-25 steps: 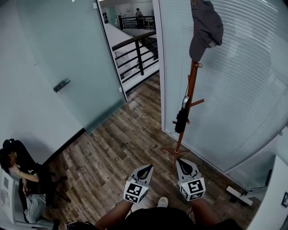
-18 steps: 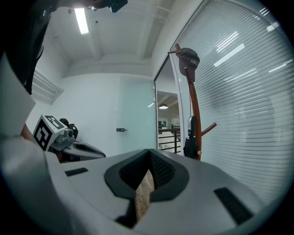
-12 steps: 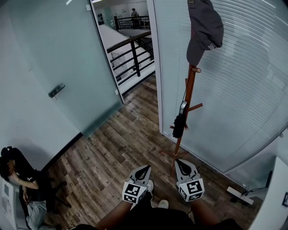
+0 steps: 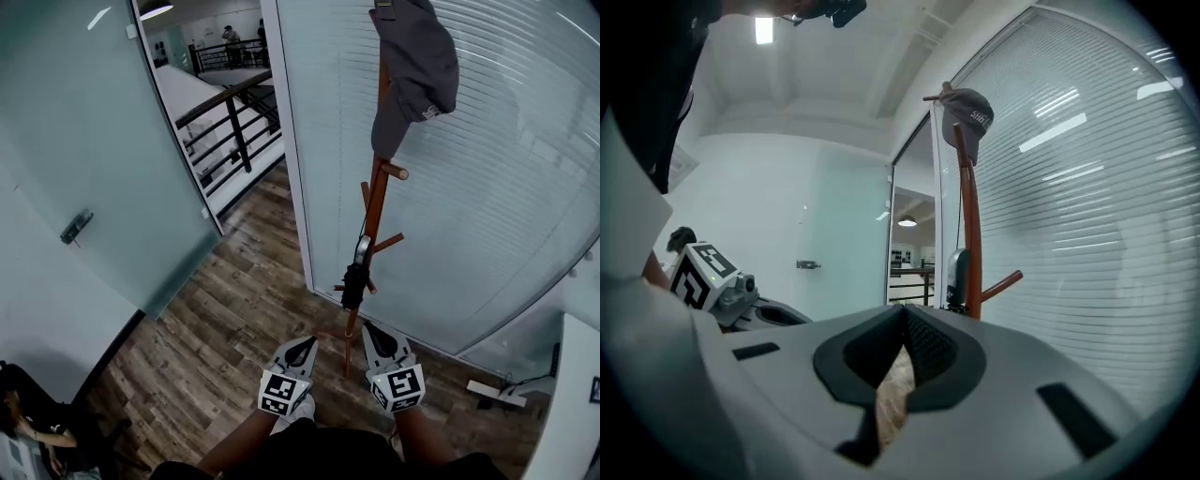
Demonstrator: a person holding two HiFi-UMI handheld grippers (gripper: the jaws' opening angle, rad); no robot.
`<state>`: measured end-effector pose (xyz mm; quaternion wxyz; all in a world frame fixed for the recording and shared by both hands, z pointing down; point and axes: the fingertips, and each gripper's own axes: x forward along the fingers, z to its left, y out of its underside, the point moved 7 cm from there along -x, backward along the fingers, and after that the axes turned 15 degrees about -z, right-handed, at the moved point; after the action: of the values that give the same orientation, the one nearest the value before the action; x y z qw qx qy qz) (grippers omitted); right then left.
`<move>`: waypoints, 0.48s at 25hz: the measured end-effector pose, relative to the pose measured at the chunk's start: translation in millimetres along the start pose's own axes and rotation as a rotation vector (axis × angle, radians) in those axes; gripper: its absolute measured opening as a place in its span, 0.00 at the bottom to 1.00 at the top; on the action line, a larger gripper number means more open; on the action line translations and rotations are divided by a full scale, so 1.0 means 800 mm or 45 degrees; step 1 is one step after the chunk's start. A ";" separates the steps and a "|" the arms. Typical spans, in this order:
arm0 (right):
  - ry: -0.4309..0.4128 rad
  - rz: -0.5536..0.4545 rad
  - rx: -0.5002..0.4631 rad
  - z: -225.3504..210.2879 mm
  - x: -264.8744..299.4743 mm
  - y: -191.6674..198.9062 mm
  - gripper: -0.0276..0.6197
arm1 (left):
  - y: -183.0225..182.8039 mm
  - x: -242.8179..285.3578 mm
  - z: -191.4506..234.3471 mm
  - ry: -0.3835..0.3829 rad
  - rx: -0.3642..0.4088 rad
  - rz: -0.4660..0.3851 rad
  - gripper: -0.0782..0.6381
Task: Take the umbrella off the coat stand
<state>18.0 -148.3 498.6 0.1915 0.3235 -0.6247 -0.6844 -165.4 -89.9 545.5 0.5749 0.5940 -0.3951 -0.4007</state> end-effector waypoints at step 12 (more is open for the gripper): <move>0.287 0.067 -0.089 -0.037 0.033 0.017 0.05 | 0.014 0.082 0.051 0.272 0.004 0.024 0.13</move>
<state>17.2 -189.2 506.2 0.2897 0.3751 -0.5833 -0.6597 -179.4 -166.0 554.4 0.6166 0.6304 -0.3377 -0.3290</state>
